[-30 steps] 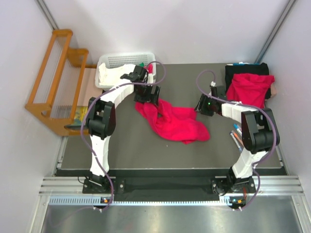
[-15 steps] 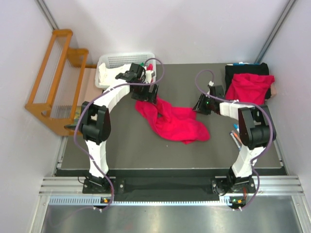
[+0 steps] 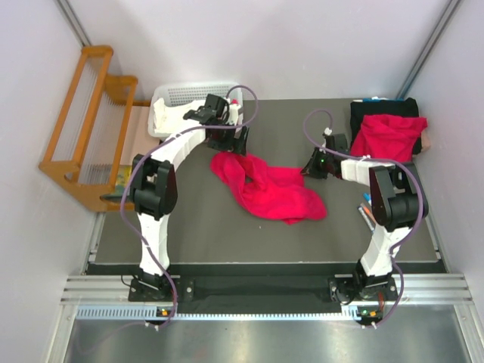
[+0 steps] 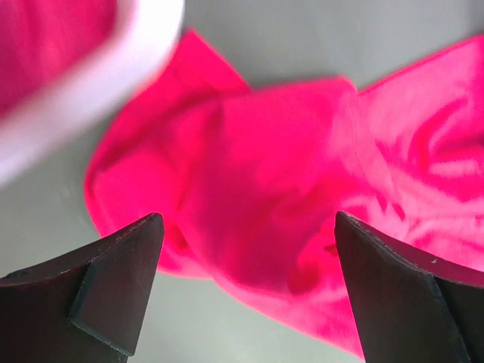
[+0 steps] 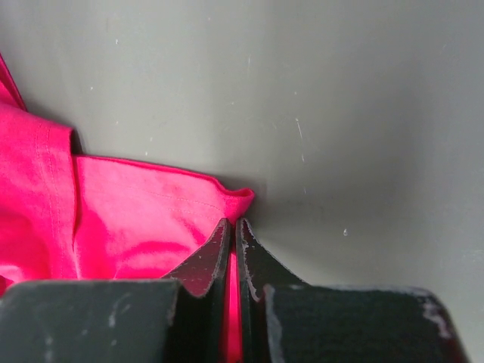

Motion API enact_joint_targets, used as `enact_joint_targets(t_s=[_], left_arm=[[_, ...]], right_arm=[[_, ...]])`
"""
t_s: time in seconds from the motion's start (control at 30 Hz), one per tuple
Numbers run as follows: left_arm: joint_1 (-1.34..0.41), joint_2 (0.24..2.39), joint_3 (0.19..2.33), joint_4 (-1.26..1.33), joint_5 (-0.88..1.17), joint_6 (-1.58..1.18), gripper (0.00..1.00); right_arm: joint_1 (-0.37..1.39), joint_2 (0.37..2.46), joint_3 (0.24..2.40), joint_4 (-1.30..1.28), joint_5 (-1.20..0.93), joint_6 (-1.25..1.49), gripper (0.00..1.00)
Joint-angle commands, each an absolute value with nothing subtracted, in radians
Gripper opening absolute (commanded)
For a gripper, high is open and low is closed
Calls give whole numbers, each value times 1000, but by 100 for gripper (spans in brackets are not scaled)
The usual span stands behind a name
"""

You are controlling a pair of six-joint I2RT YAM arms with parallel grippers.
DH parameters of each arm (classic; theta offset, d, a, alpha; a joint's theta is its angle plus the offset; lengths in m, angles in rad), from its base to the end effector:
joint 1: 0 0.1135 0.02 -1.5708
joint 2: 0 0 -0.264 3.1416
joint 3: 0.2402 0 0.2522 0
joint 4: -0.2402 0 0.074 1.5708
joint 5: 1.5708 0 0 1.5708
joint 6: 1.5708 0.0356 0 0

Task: Fold and stack the t-shirts
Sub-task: Flatten the tshirt out

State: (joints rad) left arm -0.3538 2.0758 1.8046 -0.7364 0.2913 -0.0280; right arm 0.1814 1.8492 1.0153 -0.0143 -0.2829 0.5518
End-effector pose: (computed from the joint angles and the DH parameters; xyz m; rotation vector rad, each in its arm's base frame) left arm 0.4256 -0.1681 0.2453 0.5298 2.5442 -0.5165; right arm 0.3652 0.0771 0.1451 0.3260 2.4659 0.6666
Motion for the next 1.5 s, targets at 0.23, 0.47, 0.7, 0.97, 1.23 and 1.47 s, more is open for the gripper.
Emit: enact_joint_targets(t_s=[0.23,0.47,0.7,0.97,1.23,1.47], left_arm=[[-411,2181,1924,-723,279,-44,99],[-420,2129,1859,-698,285,-66,7],[-391,2025,1838,-756,287,-46,0],[-255,1745,1844,-836,304,-9,0],[-204,1505,1800,-893,314,44,21],[-206,1388,1704,-992,436,109,95]], right_arm=[[201,1810,1009,18,-296,564,0],[203,1804,1011,17,-296,571,0],[204,1798,997,23,-304,569,0],[199,1639,1025,2,-265,546,0],[199,1333,1037,-80,-264,554,0],[183,1092,1040,-192,-253,535,0]])
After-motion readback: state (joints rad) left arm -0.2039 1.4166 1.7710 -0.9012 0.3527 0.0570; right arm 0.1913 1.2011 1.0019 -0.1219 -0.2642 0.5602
